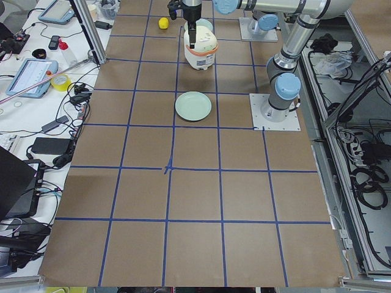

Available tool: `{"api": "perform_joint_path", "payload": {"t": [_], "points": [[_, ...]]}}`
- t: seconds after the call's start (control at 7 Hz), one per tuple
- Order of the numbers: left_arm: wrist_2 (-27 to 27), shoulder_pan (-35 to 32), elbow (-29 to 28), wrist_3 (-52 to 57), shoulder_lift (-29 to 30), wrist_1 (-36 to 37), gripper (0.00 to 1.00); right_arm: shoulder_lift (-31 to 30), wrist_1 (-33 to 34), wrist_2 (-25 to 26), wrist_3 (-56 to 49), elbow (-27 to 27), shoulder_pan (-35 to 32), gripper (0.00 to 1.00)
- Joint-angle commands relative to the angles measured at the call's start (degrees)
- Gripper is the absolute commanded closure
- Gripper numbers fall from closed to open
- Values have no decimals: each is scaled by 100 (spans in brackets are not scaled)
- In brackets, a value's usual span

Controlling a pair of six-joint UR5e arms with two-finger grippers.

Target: Press rice cooker button

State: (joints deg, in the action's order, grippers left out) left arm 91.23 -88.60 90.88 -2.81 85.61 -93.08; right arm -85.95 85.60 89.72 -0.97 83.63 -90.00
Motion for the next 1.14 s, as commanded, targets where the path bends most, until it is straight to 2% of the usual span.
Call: {"api": "perform_joint_path", "payload": {"t": [0.0, 0.14, 0.43, 0.57, 1.0], "points": [[0, 0, 0, 0, 0, 0, 0, -9, 26, -7, 9, 74, -105, 4], [0, 0, 0, 0, 0, 0, 0, -9, 35, -16, 200, 75, -236, 25], [0, 0, 0, 0, 0, 0, 0, 8, 44, -234, 351, 83, -430, 56], [0, 0, 0, 0, 9, 0, 0, 8, 53, -305, 525, 136, -544, 69], [0, 0, 0, 0, 0, 0, 0, 131, 44, -341, 721, 303, -948, 93]]}}
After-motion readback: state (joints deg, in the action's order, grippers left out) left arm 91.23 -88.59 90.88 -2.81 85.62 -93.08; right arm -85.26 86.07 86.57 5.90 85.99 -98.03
